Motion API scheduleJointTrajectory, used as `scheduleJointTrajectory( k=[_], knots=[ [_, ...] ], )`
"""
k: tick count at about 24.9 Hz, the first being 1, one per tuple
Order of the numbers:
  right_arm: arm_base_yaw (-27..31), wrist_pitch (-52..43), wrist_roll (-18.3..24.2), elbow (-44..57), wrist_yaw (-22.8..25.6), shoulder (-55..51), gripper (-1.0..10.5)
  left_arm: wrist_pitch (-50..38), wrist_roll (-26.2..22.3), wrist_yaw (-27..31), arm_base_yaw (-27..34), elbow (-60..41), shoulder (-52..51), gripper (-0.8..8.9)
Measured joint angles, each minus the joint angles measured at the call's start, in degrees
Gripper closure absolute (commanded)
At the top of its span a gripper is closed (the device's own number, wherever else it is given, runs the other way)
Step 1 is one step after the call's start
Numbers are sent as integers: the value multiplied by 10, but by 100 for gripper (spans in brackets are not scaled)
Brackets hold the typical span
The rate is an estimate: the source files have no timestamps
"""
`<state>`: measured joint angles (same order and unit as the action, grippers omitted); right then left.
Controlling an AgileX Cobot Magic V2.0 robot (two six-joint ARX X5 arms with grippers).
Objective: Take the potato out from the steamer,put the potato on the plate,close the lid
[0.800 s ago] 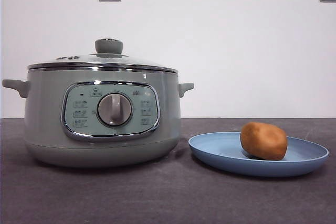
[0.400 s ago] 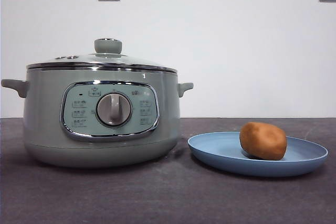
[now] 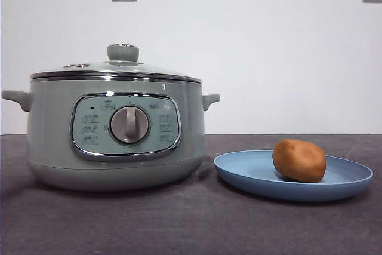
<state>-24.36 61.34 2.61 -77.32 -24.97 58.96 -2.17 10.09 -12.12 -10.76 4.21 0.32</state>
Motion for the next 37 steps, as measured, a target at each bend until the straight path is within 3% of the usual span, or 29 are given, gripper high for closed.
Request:
scheduleJointTrajectory(
  k=[5,15,37],
  knots=[
    [0,0,0,0,0,-1,963,9,19,9,14,-30,0,817],
    [0,2,0,0,0,-1,963,125,61,48,21,-32,0,817],
    [0,3,0,0,0,-1,963,125,76,50,24,-32,0,817]
  ],
)
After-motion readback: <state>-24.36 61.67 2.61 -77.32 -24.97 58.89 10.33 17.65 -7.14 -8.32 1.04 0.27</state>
